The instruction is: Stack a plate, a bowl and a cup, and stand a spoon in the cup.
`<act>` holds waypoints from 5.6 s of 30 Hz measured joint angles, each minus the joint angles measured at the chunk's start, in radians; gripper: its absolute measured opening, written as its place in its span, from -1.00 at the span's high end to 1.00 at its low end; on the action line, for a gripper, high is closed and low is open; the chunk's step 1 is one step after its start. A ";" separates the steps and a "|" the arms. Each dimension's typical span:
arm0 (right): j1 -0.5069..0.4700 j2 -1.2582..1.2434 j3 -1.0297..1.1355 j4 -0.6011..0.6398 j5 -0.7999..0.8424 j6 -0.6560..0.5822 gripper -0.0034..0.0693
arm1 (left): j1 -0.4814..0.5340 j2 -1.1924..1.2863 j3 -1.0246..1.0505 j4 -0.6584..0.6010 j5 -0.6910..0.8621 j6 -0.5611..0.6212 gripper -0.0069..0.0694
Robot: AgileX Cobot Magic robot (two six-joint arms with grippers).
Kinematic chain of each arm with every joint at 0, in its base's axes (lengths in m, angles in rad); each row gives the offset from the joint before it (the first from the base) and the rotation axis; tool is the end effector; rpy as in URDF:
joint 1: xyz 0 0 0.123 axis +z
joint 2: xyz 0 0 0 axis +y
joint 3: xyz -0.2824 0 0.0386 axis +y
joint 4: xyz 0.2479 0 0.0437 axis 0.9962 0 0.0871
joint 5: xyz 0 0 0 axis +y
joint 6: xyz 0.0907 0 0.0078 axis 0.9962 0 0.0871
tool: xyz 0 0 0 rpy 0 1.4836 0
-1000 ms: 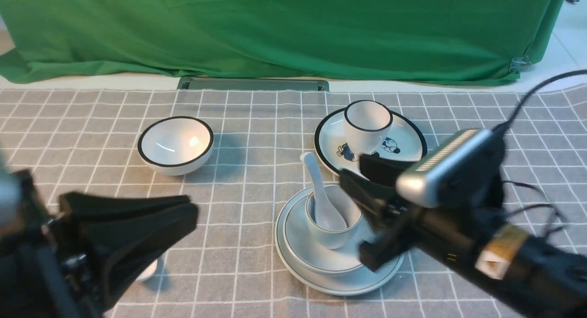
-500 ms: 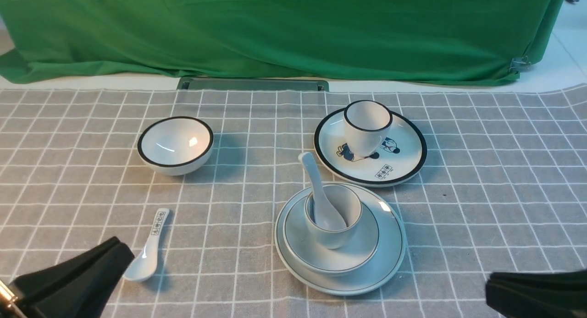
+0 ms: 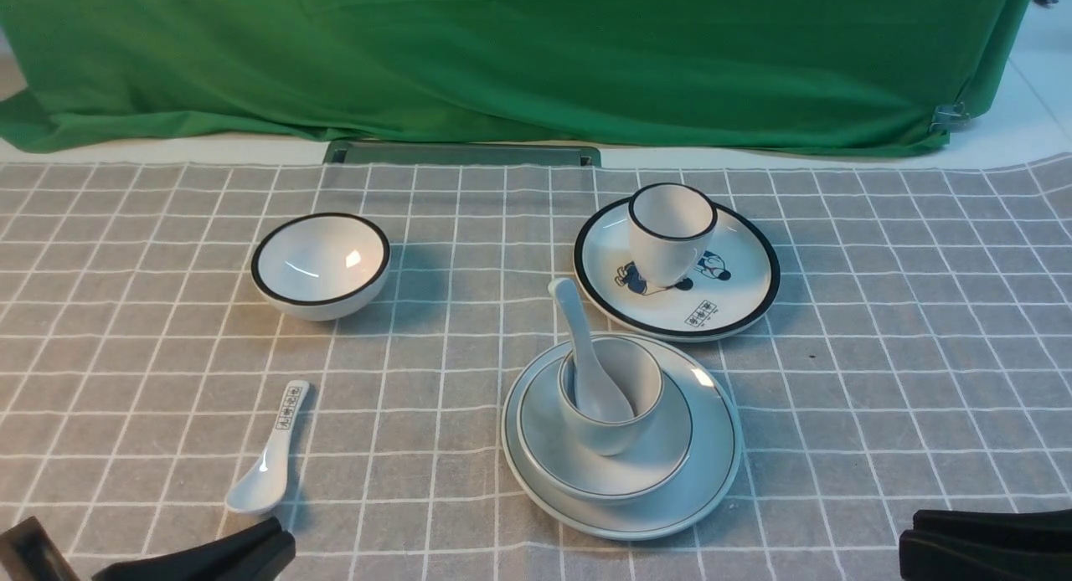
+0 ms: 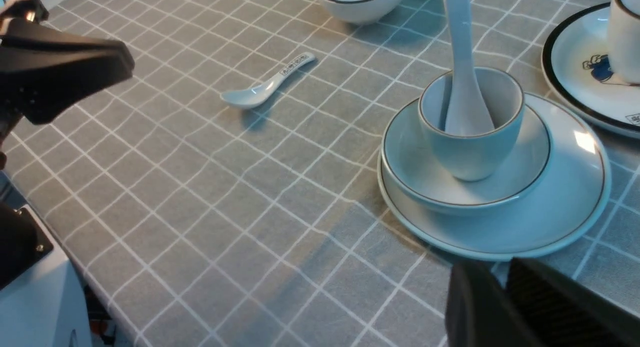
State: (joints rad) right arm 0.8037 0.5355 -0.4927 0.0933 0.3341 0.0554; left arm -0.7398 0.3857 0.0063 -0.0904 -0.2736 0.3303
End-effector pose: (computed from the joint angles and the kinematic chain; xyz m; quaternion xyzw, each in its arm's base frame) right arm 0.0768 0.0837 0.3074 -0.2683 0.7551 0.2837 0.5267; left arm 0.0677 -0.0588 0.2076 0.3316 0.6373 -0.1624 0.6764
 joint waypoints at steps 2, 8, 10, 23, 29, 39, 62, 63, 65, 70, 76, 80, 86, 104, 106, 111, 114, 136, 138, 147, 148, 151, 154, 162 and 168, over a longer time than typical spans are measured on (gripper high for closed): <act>-0.026 -0.019 0.009 -0.052 -0.008 -0.004 0.56 | 0.000 0.000 0.000 0.000 0.003 0.000 0.79; -0.421 -0.222 0.197 -0.093 -0.041 -0.119 0.86 | 0.000 0.000 0.000 0.001 0.003 0.000 0.79; -0.573 -0.331 0.328 -0.093 -0.093 -0.169 0.86 | 0.000 0.000 0.000 0.002 0.003 0.000 0.79; -0.724 -0.534 0.498 -0.093 -0.101 -0.184 0.86 | 0.000 0.000 0.000 0.004 0.003 0.000 0.79; -0.724 -0.534 0.498 -0.093 -0.098 -0.184 0.86 | 0.000 0.000 0.000 0.004 0.003 0.001 0.79; -0.724 -0.534 0.498 -0.093 -0.098 -0.184 0.84 | 0.000 0.000 0.000 0.004 0.003 0.002 0.79; -0.726 -0.534 0.498 -0.093 -0.098 -0.184 0.67 | 0.594 -0.279 0.000 -0.024 0.214 -0.142 0.79; -0.726 -0.534 0.498 -0.093 -0.098 -0.184 0.67 | 0.613 -0.300 0.000 -0.024 0.235 -0.151 0.79; -0.726 -0.534 0.498 -0.093 -0.098 -0.184 0.66 | 0.688 -0.361 0.000 -0.026 0.352 -0.180 0.79; -0.726 -0.534 0.498 -0.093 -0.101 -0.184 0.65 | 0.756 -0.385 0.001 -0.028 0.516 -0.203 0.79; -0.726 -0.534 0.498 -0.093 -0.102 -0.184 0.61 | 0.760 -0.385 0.001 -0.019 0.509 -0.204 0.79; -0.726 -0.534 0.498 -0.093 -0.102 -0.184 0.57 | 0.760 -0.385 0.001 -0.009 0.507 -0.204 0.79; -0.726 -0.534 0.498 -0.093 -0.102 -0.184 0.53 | 0.760 -0.385 0.001 -0.007 0.507 -0.205 0.79; -0.726 -0.535 0.498 -0.093 -0.102 -0.184 0.40 | 0.760 -0.385 0.001 0.000 0.506 -0.205 0.79; -0.726 -0.535 0.498 -0.093 -0.102 -0.184 0.38 | 0.760 -0.385 0.001 0.000 0.506 -0.205 0.79; -0.726 -0.535 0.498 -0.093 -0.102 -0.184 0.35 | 0.760 -0.385 0.001 0.004 0.506 -0.205 0.79; -0.726 -0.535 0.498 -0.093 -0.102 -0.184 0.34 | 0.760 -0.385 0.001 0.004 0.506 -0.205 0.79; -0.726 -0.535 0.498 -0.093 -0.102 -0.184 0.26 | 0.761 -0.385 0.001 0.007 0.506 -0.205 0.79; -0.726 -0.535 0.498 -0.093 -0.102 -0.184 0.26 | 0.761 -0.385 0.001 0.007 0.506 -0.205 0.79; -0.726 -0.535 0.498 -0.093 -0.102 -0.184 0.25 | 0.762 -0.385 0.001 0.007 0.506 -0.205 0.78; -0.726 -0.535 0.498 -0.093 -0.102 -0.184 0.25 | 0.762 -0.385 0.001 0.007 0.506 -0.205 0.77; -0.726 -0.535 0.498 -0.093 -0.102 -0.184 0.25 | 0.762 -0.385 0.001 0.007 0.506 -0.205 0.77; -0.726 -0.535 0.498 -0.093 -0.102 -0.184 0.25 | 0.762 -0.385 0.001 0.007 0.506 -0.205 0.77; -0.726 -0.535 0.498 -0.093 -0.102 -0.184 0.24 | 0.762 -0.385 0.001 0.007 0.506 -0.205 0.77; -0.726 -0.535 0.498 -0.093 -0.102 -0.184 0.24 | 0.762 -0.385 0.001 0.007 0.506 -0.205 0.77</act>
